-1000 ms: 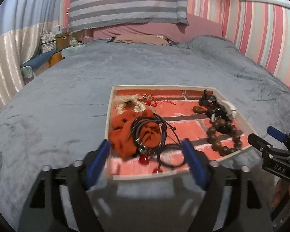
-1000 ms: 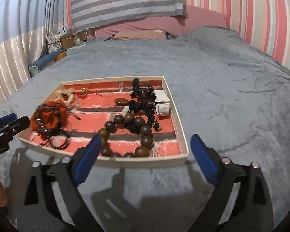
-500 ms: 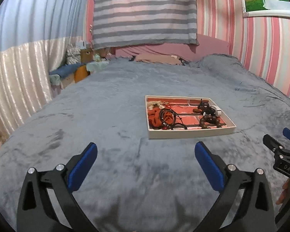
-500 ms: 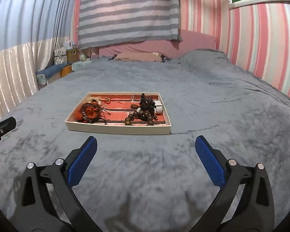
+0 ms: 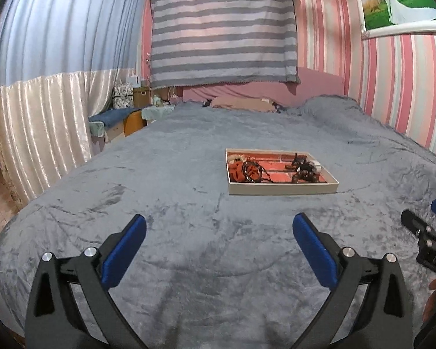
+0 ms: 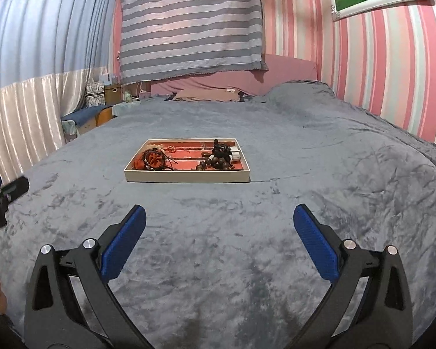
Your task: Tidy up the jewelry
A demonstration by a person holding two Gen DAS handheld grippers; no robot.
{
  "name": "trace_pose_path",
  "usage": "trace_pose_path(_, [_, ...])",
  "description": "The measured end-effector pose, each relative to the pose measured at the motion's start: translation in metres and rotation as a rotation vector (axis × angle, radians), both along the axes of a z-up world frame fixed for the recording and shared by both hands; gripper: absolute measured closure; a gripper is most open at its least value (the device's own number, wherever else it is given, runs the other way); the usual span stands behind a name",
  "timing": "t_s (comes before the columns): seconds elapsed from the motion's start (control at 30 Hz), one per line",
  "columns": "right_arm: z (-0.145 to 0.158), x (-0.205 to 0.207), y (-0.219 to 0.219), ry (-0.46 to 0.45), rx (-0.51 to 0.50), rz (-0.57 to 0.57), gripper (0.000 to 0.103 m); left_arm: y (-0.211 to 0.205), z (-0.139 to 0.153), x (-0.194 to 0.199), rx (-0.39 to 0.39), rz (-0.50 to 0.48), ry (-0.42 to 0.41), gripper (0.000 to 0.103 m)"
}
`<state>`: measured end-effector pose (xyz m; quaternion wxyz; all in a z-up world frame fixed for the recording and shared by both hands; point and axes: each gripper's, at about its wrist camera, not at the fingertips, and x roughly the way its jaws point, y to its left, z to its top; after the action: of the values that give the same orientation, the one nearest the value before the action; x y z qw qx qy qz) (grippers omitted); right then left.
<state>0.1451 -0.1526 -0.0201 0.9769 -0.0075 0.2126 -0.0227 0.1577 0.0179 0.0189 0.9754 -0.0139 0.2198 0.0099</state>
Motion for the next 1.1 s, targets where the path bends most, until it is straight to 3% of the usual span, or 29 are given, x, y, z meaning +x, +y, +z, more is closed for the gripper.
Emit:
trace_pose_path(0.17, [-0.010, -0.011, -0.007, -0.029, -0.028, -0.033, 0.004, -0.004, -0.003, -0.005, -0.010, -0.009, -0.019, 0.005])
trace_pose_path(0.27, [-0.009, -0.014, -0.012, -0.030, -0.025, -0.023, 0.004, -0.012, -0.005, -0.007, 0.034, -0.010, -0.053, 0.004])
trace_pose_path(0.63, [-0.003, -0.021, -0.022, -0.063, -0.003, -0.040, 0.004, -0.032, -0.013, -0.004, 0.064, -0.040, -0.042, 0.004])
trace_pose_path(1.1, [0.000, -0.028, -0.024, -0.090, -0.012, -0.051, 0.004, -0.033, -0.011, -0.009, 0.027, -0.055, -0.058, 0.004])
